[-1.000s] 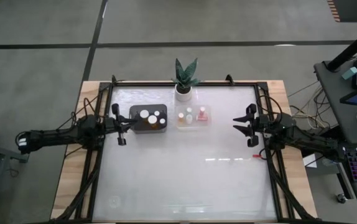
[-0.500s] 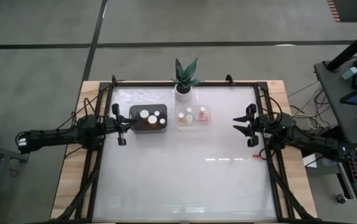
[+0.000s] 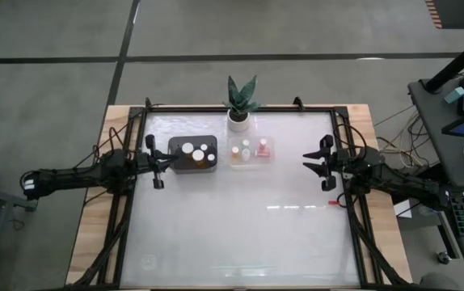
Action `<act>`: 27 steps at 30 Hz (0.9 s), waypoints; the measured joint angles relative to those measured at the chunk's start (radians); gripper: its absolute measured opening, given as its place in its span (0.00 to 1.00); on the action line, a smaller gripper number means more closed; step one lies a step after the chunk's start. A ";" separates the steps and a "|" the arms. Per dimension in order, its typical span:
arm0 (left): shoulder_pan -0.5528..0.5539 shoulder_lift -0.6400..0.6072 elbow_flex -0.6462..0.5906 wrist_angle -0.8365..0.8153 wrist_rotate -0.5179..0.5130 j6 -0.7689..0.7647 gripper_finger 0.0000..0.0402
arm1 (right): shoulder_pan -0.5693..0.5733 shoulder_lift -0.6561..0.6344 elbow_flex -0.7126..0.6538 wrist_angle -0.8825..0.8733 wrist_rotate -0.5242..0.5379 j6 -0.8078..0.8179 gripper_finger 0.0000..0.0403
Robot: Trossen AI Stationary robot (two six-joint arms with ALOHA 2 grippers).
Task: Pick and place medicine bottles into bin by pill shape (circle, oval)
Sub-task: Return to Home Position
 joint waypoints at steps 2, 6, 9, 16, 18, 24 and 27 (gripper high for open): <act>0.000 0.000 0.000 0.000 0.000 0.000 0.01 | 0.000 0.000 0.000 0.000 0.000 0.000 0.30; 0.000 0.000 0.000 0.000 0.000 0.000 0.01 | 0.000 0.000 0.000 0.000 0.000 0.000 0.32; 0.000 0.000 0.000 0.000 0.000 0.000 0.01 | 0.000 0.000 0.000 0.000 0.000 0.000 0.33; 0.000 0.000 0.000 0.000 0.000 0.000 0.01 | 0.000 0.000 0.000 0.000 0.000 0.000 0.34; 0.000 0.000 0.000 0.000 0.000 0.000 0.01 | 0.000 0.000 0.000 0.000 0.000 0.000 0.33; 0.000 0.000 0.000 0.000 0.000 0.000 0.01 | 0.000 0.000 0.000 0.000 0.000 0.000 0.31; 0.000 0.000 0.000 0.000 0.000 0.000 0.01 | 0.000 0.000 0.000 0.000 0.000 0.000 0.30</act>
